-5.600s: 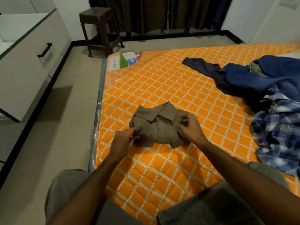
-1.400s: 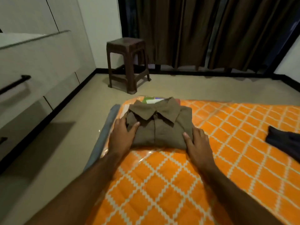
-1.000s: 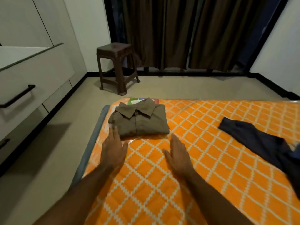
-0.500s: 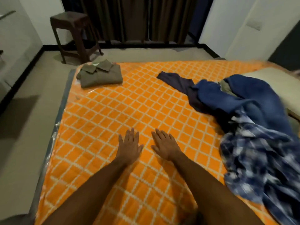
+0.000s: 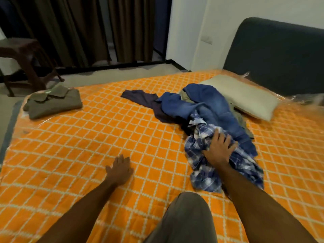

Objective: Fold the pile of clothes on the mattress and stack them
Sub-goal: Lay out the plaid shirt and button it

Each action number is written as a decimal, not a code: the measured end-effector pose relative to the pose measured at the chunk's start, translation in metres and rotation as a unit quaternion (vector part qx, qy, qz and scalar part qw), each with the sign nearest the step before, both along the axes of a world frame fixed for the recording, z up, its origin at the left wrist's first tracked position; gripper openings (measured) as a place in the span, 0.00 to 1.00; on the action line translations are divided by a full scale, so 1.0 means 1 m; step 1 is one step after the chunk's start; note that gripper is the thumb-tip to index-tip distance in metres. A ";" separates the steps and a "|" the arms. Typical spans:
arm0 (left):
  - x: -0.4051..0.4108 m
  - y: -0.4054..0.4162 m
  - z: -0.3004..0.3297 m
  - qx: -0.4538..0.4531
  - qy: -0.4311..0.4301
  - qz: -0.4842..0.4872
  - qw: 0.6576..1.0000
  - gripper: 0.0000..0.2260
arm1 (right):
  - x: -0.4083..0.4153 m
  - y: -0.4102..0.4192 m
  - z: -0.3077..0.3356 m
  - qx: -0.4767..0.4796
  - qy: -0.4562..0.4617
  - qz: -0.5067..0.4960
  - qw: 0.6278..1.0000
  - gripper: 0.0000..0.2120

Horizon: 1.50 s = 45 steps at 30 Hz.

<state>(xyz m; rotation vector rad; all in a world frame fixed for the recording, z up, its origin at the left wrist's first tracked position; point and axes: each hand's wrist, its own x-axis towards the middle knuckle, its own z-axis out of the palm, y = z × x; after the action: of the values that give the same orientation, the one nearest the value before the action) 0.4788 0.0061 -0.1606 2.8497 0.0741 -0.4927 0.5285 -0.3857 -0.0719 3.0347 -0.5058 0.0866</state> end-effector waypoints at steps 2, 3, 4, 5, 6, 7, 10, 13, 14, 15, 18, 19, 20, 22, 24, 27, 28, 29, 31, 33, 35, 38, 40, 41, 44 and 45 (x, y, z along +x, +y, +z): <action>0.010 -0.018 0.002 -0.028 -0.008 -0.022 0.999 0.25 | 0.004 -0.020 -0.001 0.052 0.009 -0.019 0.998 0.38; 0.015 -0.027 0.003 -0.048 -0.010 -0.033 0.998 0.24 | 0.007 -0.026 -0.002 0.091 -0.003 -0.004 0.996 0.28; 0.019 -0.038 0.008 -0.079 -0.009 -0.040 0.996 0.25 | 0.008 -0.026 -0.001 0.135 -0.021 0.022 0.990 0.22; 0.024 -0.050 0.014 -0.126 -0.006 -0.042 0.991 0.25 | 0.009 -0.021 0.001 0.175 -0.034 0.055 0.982 0.21; 0.026 -0.062 0.023 -0.183 0.006 -0.038 0.982 0.26 | 0.006 -0.012 0.005 0.210 -0.038 0.086 0.973 0.23; 0.030 -0.078 0.034 -0.250 0.023 -0.034 0.967 0.26 | 0.003 -0.002 0.011 0.238 -0.044 0.113 0.964 0.23; 0.034 -0.118 0.077 -0.470 0.095 0.020 0.877 0.30 | -0.009 0.045 0.028 0.330 -0.043 0.193 0.923 0.19; 0.039 -0.142 0.108 -0.639 0.117 0.117 0.751 0.25 | -0.024 0.094 0.037 0.434 -0.024 0.288 0.853 0.20; 0.041 -0.139 0.115 -0.668 0.094 0.146 0.724 0.22 | -0.030 0.108 0.040 0.471 -0.024 0.301 0.829 0.19; 0.043 -0.134 0.120 -0.682 0.069 0.163 0.709 0.20 | -0.032 0.118 0.044 0.506 -0.019 0.307 0.806 0.19; 0.042 -0.101 0.138 -0.674 -0.036 0.179 0.716 0.09 | -0.036 0.141 0.052 0.548 0.040 0.365 0.751 0.26; 0.041 -0.089 0.143 -0.658 -0.079 0.195 0.723 0.07 | -0.035 0.147 0.053 0.540 0.063 0.392 0.742 0.30; 0.040 -0.073 0.148 -0.647 -0.116 0.216 0.722 0.07 | -0.035 0.157 0.056 0.517 0.073 0.421 0.742 0.33; 0.040 -0.040 0.160 -0.650 -0.158 0.232 0.706 0.15 | -0.036 0.179 0.062 0.434 0.022 0.456 0.777 0.32; 0.041 -0.014 0.176 -0.662 -0.178 0.239 0.688 0.21 | -0.035 0.196 0.064 0.354 -0.112 0.438 0.819 0.27; 0.042 0.030 0.207 -0.667 -0.198 0.250 0.673 0.16 | -0.029 0.223 0.073 0.405 -0.187 0.362 0.819 0.16; 0.040 0.045 0.213 -0.649 -0.211 0.227 0.695 0.13 | -0.028 0.231 0.073 0.455 -0.150 0.348 0.806 0.13; 0.038 0.056 0.217 -0.602 -0.232 0.197 0.738 0.13 | -0.026 0.236 0.070 0.485 -0.084 0.342 0.801 0.10; 0.021 0.086 0.213 -0.388 -0.241 0.115 0.882 0.15 | -0.028 0.246 0.054 0.436 0.050 0.368 0.820 0.11; -0.007 0.124 0.191 -0.130 -0.162 0.061 0.976 0.15 | -0.038 0.254 0.026 0.360 0.155 0.407 0.825 0.14; -0.034 0.159 0.159 0.008 -0.049 0.015 0.999 0.15 | -0.050 0.256 0.010 0.319 0.241 0.419 0.815 0.16; -0.074 0.201 0.126 0.072 0.032 -0.022 0.997 0.16 | -0.062 0.260 0.000 0.329 0.265 0.423 0.802 0.20; -0.094 0.215 0.123 0.043 0.018 0.005 0.999 0.13 | -0.065 0.264 -0.001 0.348 0.245 0.419 0.802 0.20; -0.098 0.220 0.124 0.015 0.010 0.020 1.000 0.13 | -0.064 0.267 -0.003 0.347 0.233 0.428 0.801 0.19; -0.105 0.214 0.122 -0.123 0.011 0.055 0.991 0.18 | -0.074 0.282 -0.002 0.318 0.185 0.470 0.802 0.05; -0.106 0.206 0.121 -0.171 0.022 0.070 0.983 0.23 | -0.080 0.289 -0.001 0.342 0.186 0.484 0.784 0.03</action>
<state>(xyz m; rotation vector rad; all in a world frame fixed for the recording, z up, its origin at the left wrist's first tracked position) 0.3729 0.2122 -0.0391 2.4784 0.1775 -0.4854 0.4481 -0.0972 -0.0727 3.3985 1.3477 -0.7929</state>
